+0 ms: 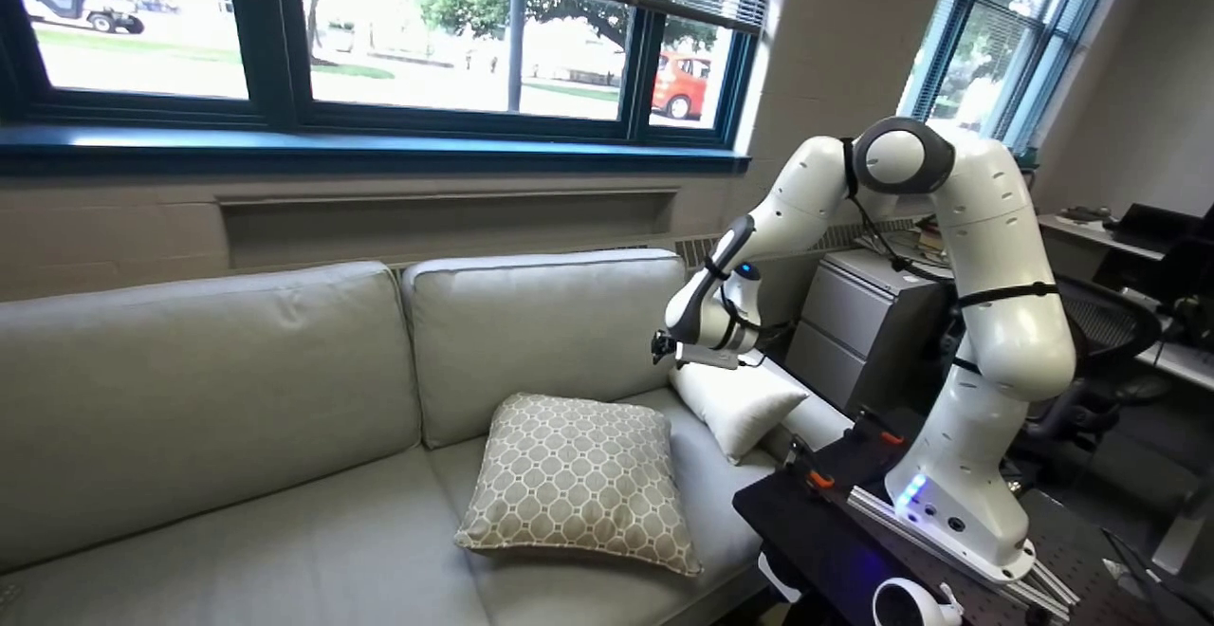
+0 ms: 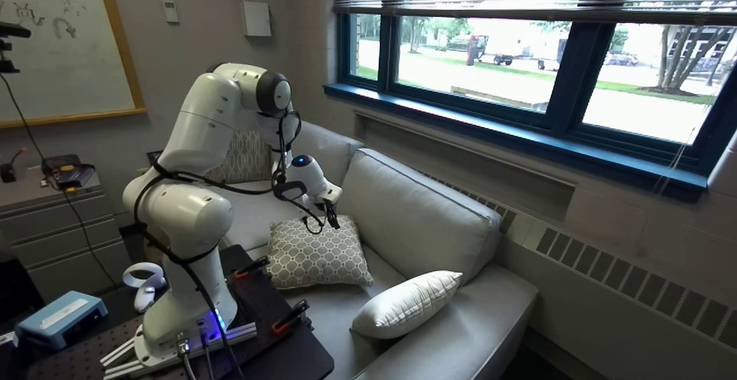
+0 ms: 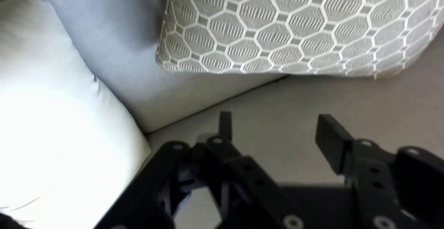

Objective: Put the pillows upright against the armrest

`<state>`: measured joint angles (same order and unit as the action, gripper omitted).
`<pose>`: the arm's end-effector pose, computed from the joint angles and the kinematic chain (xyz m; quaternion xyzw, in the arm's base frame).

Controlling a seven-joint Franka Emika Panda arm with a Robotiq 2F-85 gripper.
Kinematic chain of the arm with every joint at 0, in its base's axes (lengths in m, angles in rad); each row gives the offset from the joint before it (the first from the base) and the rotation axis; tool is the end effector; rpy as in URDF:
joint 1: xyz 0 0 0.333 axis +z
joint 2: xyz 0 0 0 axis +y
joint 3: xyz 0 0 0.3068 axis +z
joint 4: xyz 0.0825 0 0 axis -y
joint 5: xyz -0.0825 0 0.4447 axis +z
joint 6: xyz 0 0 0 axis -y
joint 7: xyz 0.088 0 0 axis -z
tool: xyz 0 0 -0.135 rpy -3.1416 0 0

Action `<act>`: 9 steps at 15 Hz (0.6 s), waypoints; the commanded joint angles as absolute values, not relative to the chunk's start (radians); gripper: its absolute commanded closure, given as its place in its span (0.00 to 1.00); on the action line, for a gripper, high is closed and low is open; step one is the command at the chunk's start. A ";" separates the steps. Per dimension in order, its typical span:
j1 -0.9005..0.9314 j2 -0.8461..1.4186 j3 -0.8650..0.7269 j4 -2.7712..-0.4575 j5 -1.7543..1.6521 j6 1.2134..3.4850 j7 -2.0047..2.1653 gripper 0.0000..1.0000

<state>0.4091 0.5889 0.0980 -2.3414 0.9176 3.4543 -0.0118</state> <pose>0.4886 0.1663 0.0378 -0.9503 0.2191 -0.2144 0.0540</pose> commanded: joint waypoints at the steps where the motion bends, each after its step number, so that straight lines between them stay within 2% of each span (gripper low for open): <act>1: 0.418 0.588 0.091 -2.371 0.839 3.451 0.058 0.28; 2: 0.415 0.588 0.096 -2.376 0.831 3.451 0.059 0.27; 3: 0.412 0.588 0.096 -2.377 0.827 3.450 0.059 0.07; 6: 0.440 0.666 0.062 -2.312 0.928 3.452 0.028 0.00; 9: 0.405 0.728 0.082 -2.252 0.926 3.418 0.067 0.00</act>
<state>0.4130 0.6622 0.0814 -2.3282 0.9028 3.4478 0.0263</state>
